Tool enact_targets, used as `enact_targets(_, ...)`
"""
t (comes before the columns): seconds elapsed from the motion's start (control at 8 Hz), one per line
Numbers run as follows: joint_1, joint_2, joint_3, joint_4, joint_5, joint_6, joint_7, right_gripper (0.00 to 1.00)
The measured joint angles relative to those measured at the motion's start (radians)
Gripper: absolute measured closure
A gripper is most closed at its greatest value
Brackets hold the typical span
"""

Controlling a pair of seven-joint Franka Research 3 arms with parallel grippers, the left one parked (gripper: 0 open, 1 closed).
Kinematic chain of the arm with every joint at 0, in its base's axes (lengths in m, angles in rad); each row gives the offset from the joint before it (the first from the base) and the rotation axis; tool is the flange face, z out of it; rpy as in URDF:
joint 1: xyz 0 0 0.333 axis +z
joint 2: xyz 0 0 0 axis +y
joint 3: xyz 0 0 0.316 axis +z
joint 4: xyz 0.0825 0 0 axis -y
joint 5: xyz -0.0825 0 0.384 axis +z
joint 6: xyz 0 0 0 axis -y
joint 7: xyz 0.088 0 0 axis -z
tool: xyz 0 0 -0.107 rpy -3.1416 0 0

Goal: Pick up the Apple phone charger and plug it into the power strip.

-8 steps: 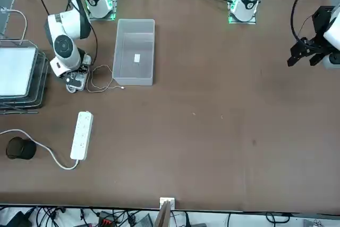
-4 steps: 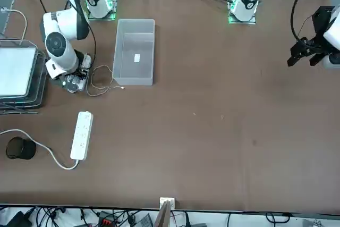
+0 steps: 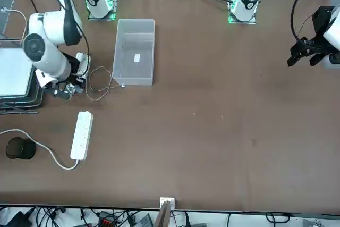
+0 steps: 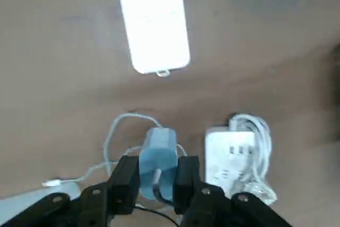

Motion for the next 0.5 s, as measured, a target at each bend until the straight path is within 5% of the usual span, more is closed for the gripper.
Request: enact_targets(0.5, -0.021, 0.174, -0.007, 0.160, 0.084, 0.003, -0.120, 0.64)
